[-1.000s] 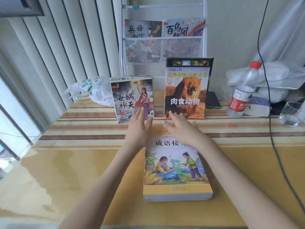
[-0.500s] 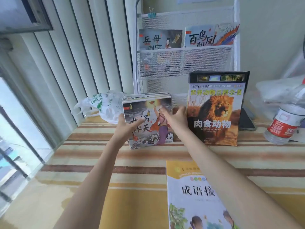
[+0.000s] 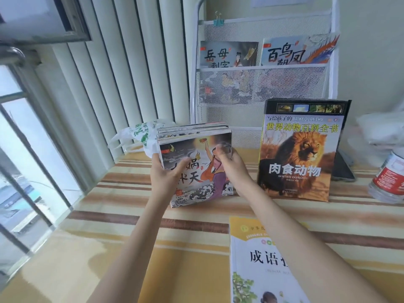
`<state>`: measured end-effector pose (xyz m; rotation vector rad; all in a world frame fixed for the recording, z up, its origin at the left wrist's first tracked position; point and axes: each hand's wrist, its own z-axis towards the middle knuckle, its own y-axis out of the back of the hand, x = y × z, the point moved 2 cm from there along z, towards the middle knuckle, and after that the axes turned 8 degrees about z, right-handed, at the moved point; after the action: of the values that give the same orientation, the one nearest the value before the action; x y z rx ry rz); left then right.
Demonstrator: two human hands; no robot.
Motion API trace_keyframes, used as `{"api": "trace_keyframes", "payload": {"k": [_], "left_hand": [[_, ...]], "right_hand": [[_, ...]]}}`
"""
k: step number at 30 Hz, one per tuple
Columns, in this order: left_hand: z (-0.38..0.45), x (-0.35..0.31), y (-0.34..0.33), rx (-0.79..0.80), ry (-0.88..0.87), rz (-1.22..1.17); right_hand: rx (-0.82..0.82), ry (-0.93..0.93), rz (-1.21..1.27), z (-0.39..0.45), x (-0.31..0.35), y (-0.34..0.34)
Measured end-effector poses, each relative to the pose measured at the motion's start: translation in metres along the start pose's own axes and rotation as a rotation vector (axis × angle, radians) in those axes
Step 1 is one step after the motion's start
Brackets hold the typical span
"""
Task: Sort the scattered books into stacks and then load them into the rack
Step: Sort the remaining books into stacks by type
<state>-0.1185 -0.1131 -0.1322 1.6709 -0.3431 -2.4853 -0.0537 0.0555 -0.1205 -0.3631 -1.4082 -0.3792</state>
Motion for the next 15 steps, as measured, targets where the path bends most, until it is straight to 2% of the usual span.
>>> {"api": "trace_keyframes", "payload": {"k": [6,9,11,15], "left_hand": [[-0.048,-0.011,0.074,-0.101,-0.095,-0.013],[-0.073,-0.008,0.095,-0.075,-0.096,0.027],[-0.085,-0.009,0.113,-0.044,-0.065,0.068],[-0.089,-0.025,0.133,0.027,-0.054,-0.048]], "right_hand": [[0.246,0.034,-0.015,-0.049,0.017,-0.040],[0.344,0.024,-0.001,-0.071,0.018,-0.051],[0.359,0.049,0.010,-0.084,0.026,-0.061],[0.318,0.077,0.112,-0.090,0.034,-0.074]]}}
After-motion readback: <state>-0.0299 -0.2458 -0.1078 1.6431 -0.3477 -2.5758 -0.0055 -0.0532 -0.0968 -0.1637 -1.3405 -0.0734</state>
